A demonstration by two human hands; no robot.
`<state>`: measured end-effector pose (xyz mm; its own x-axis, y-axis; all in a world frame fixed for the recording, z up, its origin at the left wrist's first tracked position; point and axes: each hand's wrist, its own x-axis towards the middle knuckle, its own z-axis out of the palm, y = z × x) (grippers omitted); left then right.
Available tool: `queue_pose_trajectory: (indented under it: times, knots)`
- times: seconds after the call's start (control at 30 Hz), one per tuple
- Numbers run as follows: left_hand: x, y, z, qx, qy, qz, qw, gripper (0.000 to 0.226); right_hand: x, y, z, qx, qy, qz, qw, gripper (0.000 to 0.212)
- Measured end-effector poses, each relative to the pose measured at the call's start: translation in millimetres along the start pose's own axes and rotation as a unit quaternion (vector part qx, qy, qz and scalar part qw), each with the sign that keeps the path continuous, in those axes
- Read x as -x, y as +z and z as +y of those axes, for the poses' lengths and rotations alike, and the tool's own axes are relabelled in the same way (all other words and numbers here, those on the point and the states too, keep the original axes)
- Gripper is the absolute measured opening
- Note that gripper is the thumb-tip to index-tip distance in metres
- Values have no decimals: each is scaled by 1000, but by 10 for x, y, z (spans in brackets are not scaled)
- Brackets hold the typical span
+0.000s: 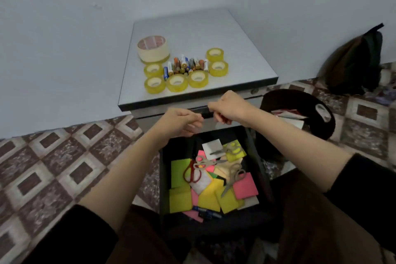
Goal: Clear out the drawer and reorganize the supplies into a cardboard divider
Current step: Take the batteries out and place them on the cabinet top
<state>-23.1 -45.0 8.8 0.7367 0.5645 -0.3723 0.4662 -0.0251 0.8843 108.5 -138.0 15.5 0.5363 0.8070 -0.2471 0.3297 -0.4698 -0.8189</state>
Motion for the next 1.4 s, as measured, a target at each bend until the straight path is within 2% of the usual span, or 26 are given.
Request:
queue_pose_trajectory:
  times: [0.27, 0.33, 0.43, 0.5, 0.57, 0.67, 0.8, 0.93, 1.13, 1.37, 1.4]
  knots:
    - [105, 460, -1317, -70, -155, -33, 985, 14, 289, 711, 1136, 10, 103, -78, 992, 48]
    - [80, 483, -1604, -107, -177, -42, 978, 15, 292, 840, 1378, 27, 131, -109, 985, 39]
    - [43, 521, -1926, -129, -207, -60, 968, 13, 271, 1049, 1703, 65, 160, -132, 976, 15]
    - [18, 570, -2054, -143, -217, -96, 961, 13, 269, 1189, 1868, 101, 164, -132, 972, 11]
    - [-21, 619, -2154, -157, -218, -126, 955, 18, 266, 1321, 1986, 127, 164, -143, 968, 14]
    - [-115, 684, -2269, -205, -186, -132, 952, 22, 244, 1496, 2127, 170, 152, -187, 956, 16]
    - [-208, 776, -2367, -312, -152, -172, 922, 33, 249, 1664, 2215, 236, 147, -220, 935, 22]
    - [-255, 846, -2441, -349, -131, -191, 908, 37, 250, 1762, 2206, 273, 143, -245, 919, 24]
    - [-325, 843, -2499, -368, -106, -210, 900, 35, 194, 1808, 2205, 271, 144, -271, 912, 24]
    - [-273, 952, -2597, -373, -106, -236, 891, 35, 173, 1795, 2191, 258, 161, -346, 888, 15]
    - [-268, 964, -2603, -377, -107, -235, 890, 34, 167, 1793, 2203, 252, 171, -349, 886, 21]
